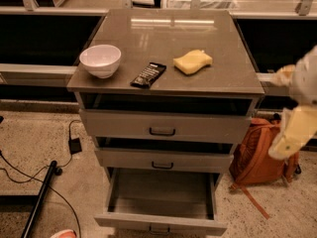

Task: Close bottom drawer

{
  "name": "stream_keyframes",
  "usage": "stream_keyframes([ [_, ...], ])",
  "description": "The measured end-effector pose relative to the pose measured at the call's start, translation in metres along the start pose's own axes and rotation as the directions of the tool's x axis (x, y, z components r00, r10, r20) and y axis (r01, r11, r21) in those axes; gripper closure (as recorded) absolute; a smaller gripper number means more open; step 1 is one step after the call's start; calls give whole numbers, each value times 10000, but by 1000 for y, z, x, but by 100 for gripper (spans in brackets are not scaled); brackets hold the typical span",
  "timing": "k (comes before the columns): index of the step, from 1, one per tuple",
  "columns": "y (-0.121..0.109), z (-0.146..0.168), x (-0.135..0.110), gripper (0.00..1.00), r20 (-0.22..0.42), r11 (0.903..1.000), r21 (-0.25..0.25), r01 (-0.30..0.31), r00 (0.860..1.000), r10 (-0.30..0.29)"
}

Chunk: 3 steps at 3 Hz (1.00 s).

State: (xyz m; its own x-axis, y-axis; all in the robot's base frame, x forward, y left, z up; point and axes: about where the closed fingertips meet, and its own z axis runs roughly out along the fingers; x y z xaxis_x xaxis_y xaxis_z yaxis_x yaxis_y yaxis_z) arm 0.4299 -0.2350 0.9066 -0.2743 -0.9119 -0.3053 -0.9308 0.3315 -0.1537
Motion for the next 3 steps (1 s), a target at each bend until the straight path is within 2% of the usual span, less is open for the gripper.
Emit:
stream_keyframes([
  [1, 36, 74, 32, 0, 1619, 9958, -827, -401, 9854, 531],
  [2, 55, 93, 56, 0, 2271, 9932, -751, -891, 9683, 1041],
  [3, 55, 92, 56, 0, 2265, 9934, -736, -885, 9685, 1031],
])
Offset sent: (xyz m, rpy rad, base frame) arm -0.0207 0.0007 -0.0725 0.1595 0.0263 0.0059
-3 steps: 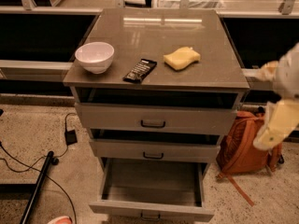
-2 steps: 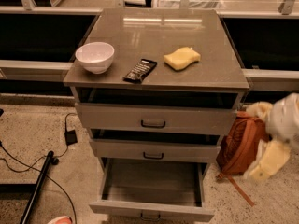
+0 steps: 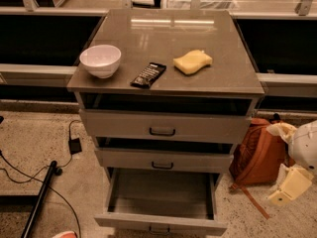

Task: Close bottom drawer

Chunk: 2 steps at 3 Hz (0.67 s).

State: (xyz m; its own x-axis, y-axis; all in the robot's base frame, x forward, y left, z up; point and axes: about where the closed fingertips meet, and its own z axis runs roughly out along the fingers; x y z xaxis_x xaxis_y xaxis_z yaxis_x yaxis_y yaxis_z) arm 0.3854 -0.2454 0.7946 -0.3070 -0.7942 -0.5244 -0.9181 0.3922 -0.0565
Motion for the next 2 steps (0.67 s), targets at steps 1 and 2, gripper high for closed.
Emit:
stream_keyframes([
  [1, -8, 22, -11, 0, 677, 9992, 254, 301, 9972, -318],
  [2, 3, 115, -37, 0, 2378, 9935, -202, 1118, 9657, -1039],
])
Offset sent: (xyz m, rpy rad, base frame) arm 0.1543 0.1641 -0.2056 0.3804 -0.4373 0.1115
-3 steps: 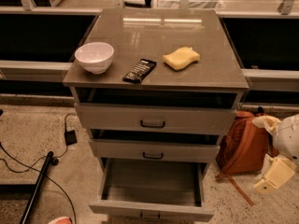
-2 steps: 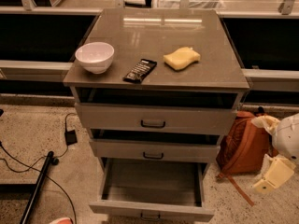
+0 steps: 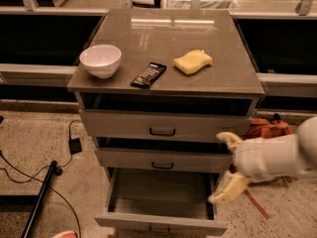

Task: Close bottom drawer

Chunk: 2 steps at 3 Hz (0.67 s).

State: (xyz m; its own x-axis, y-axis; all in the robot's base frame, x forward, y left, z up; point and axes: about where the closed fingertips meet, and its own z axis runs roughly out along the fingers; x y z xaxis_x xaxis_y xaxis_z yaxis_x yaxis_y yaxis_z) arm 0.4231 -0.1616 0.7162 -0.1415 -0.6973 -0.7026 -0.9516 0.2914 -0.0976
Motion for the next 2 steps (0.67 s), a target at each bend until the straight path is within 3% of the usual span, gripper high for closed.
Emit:
stream_keyframes([
  [1, -4, 85, 19, 0, 1142, 9999, -44, 119, 9934, -114],
  [2, -41, 98, 16, 0, 2577, 9925, 1207, 181, 9650, -489],
])
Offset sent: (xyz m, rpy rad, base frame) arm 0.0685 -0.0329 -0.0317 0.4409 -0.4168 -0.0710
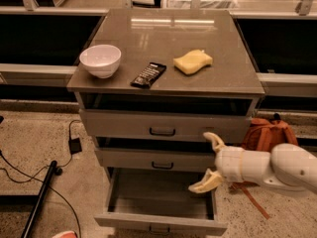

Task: Close bottom drawer

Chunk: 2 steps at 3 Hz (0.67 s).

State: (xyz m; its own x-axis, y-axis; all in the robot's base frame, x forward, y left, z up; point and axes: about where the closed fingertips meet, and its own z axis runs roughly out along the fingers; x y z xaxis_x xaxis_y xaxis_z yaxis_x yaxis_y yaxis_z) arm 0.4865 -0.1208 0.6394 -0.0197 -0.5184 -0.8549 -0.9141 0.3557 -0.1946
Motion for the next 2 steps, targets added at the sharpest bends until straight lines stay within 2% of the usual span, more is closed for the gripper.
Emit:
stream_keyframes([
  [1, -10, -29, 21, 0, -28, 9963, 743, 421, 9991, -420],
  [2, 10, 28, 90, 0, -1004, 9855, -226, 1679, 9804, -1693],
])
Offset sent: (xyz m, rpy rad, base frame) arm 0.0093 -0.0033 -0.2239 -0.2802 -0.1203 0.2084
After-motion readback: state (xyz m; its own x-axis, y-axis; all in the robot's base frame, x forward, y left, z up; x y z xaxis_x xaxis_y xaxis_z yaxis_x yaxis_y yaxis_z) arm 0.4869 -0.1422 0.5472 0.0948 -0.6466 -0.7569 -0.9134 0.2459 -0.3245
